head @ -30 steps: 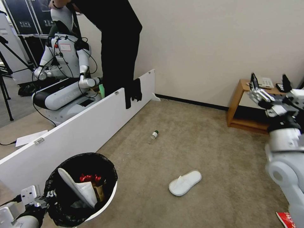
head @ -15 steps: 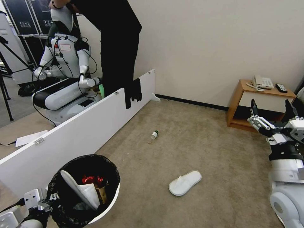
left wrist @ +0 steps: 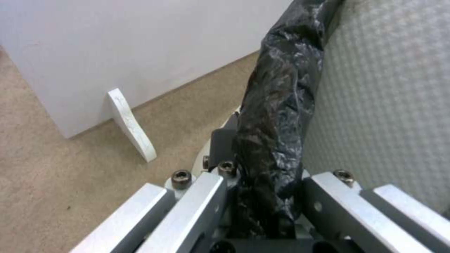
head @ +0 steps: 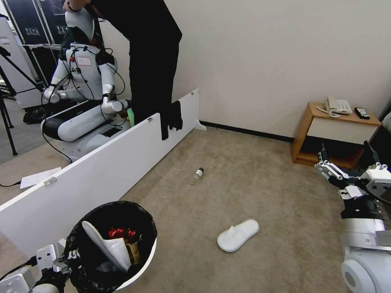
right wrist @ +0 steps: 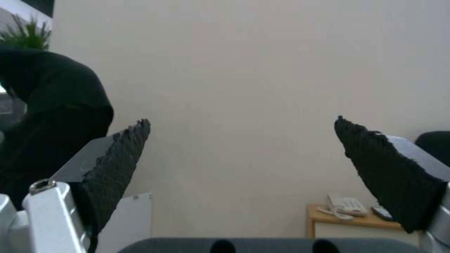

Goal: Pick up the trash bin, then pick up the garbage from the floor and place it into the trash bin.

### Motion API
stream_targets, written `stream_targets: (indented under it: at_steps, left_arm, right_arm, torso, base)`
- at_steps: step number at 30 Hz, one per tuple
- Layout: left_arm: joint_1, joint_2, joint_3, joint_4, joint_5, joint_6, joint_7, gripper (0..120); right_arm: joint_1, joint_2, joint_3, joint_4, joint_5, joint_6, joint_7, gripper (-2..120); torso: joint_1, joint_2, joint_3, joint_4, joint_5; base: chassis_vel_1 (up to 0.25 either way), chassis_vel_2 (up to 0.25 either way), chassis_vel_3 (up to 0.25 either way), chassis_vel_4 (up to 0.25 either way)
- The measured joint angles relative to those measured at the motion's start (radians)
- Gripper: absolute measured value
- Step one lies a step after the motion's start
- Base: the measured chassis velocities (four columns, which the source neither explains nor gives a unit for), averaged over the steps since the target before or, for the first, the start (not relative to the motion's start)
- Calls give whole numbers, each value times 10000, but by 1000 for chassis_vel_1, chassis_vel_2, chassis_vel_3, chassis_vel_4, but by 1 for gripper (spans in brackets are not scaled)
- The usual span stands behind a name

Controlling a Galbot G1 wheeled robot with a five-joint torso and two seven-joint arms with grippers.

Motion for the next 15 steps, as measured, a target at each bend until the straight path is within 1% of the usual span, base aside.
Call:
stream_targets:
  at_steps: [5,6,10,15]
  left_arm:
    - [14,-22,31,16,90,-32,115,2]
    - [42,-45,60,48,209,-106,223,2]
    - [52,-97,98,81,356,-221,347,2]
    - [37,-226,110,98,422,-315,420,2]
  right_arm:
    - [-74,106,29,0,-85,68,-1,100]
    - [-85,128,17,0,-108,73,-2,100]
    - [-102,97,-122,23,-183,55,-11,100]
    - [-134,171,-424,51,-547,-161,53,100]
  torso:
    - [0,0,0,1,1]
    - [0,0,0,1,1]
    - [0,0,0,1,1]
    - [0,0,1,3,2]
  base:
    - [0,0,0,0]
    - [0,0,0,0]
    - [0,0,0,0]
    - [0,0,0,0]
